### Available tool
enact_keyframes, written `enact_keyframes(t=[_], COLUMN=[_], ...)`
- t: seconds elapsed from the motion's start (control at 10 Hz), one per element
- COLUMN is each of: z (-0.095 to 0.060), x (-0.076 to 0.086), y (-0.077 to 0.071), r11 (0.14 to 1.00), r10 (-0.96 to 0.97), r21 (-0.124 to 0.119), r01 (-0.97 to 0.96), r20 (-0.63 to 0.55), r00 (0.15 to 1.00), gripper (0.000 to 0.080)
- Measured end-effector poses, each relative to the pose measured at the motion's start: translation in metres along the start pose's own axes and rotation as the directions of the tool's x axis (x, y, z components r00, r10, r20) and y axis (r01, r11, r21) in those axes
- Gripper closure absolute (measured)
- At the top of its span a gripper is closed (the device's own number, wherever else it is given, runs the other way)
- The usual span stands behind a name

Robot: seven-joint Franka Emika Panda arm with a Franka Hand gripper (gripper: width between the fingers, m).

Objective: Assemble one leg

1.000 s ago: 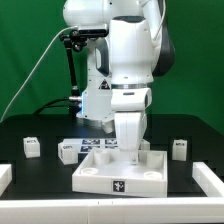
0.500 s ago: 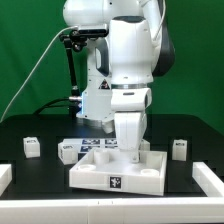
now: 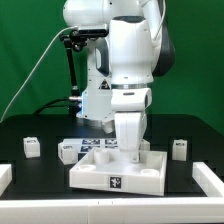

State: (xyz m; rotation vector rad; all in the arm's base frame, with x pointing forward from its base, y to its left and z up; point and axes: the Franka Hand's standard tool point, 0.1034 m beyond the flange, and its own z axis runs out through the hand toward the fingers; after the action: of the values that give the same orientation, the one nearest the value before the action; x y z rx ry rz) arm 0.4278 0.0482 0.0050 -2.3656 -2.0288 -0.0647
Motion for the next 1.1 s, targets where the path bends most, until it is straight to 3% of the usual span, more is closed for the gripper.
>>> enact_keyframes(t=[0.3, 0.7, 0.8, 1.1], z=[0.000, 0.001, 0.000, 0.002], x=[0.015, 0.015, 0.023, 0.040], y=[0.018, 0.018, 0.025, 0.047], r11=[0.990, 0.990, 0.987, 0.984], r10=[-0.140, -0.139, -0.153, -0.173], r21=[0.041, 0.045, 0.055, 0.035], r01=[0.139, 0.137, 0.151, 0.172], r20=[0.033, 0.035, 0.041, 0.033], r00=[0.990, 0.990, 0.987, 0.984], gripper=[0.0741, 0.0741, 0.0741, 0.0741])
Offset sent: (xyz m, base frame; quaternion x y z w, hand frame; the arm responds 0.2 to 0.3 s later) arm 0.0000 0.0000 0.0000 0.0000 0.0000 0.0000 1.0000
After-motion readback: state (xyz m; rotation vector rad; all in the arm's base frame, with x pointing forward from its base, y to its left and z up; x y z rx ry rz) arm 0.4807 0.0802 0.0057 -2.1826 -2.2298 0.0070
